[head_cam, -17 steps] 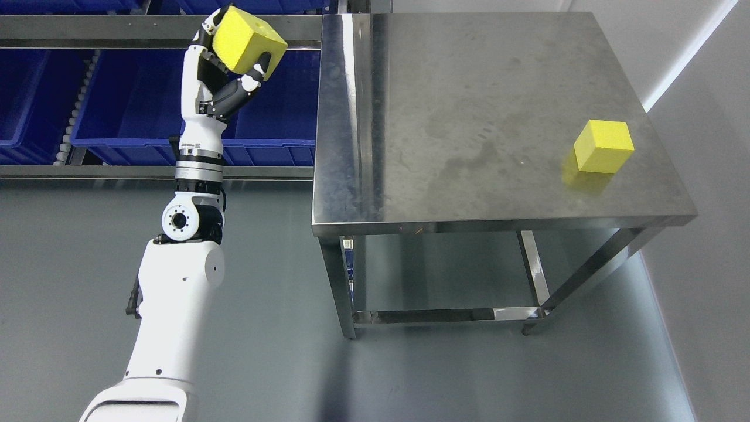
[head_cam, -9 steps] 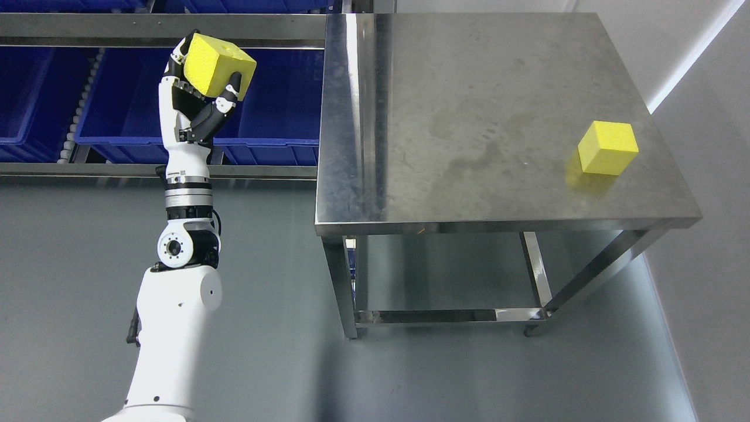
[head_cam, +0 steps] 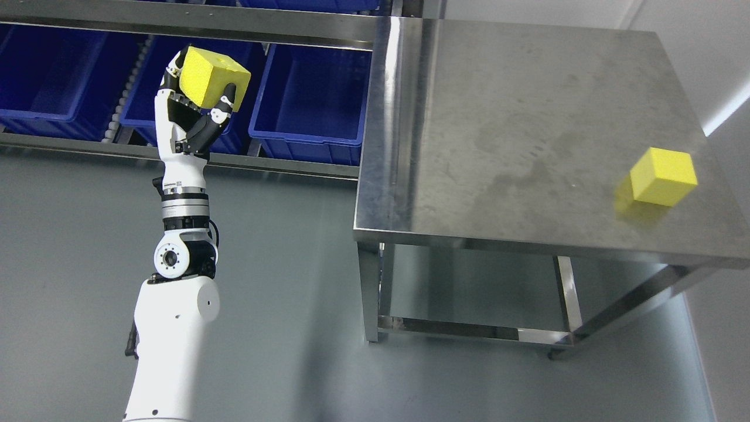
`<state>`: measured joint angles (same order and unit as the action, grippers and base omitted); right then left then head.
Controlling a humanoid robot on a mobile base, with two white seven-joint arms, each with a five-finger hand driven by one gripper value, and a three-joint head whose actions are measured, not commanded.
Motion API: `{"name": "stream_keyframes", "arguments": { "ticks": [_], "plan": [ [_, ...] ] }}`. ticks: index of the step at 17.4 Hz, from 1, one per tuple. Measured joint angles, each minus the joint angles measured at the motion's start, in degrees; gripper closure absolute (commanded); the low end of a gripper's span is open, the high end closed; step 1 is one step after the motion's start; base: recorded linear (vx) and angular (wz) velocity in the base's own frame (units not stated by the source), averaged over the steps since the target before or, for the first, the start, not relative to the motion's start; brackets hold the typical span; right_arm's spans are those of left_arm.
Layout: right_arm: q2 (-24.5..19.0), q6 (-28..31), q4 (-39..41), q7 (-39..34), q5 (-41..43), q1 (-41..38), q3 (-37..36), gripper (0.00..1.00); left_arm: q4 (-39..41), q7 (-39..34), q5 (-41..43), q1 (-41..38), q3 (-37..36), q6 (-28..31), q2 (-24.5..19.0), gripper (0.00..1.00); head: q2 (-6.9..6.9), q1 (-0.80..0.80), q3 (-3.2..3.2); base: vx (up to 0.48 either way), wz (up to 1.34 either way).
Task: Move yellow foam block to right shelf middle
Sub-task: 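Hold the cube raised in the left hand while turning toward the shelving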
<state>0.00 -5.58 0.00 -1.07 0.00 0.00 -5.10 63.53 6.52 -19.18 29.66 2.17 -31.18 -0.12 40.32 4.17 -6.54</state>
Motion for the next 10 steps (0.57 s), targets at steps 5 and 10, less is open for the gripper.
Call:
{"name": "stream_keyframes", "arguments": {
  "ticks": [5, 10],
  "plan": [
    [0.00, 0.00, 0.00, 0.00, 0.00, 0.00, 0.00, 0.00, 1.15, -0.26, 0.09, -1.23, 0.36, 1.80, 0.05, 0.57, -0.01, 0.00, 0.00, 0.101, 0.59],
    [0.00, 0.00, 0.00, 0.01, 0.00, 0.00, 0.00, 0.00, 2.48, -0.27, 2.34, -2.93, 1.57, 6.19, 0.07, 0.57, -0.01, 0.00, 0.00, 0.139, 0.85]
  ]
}}
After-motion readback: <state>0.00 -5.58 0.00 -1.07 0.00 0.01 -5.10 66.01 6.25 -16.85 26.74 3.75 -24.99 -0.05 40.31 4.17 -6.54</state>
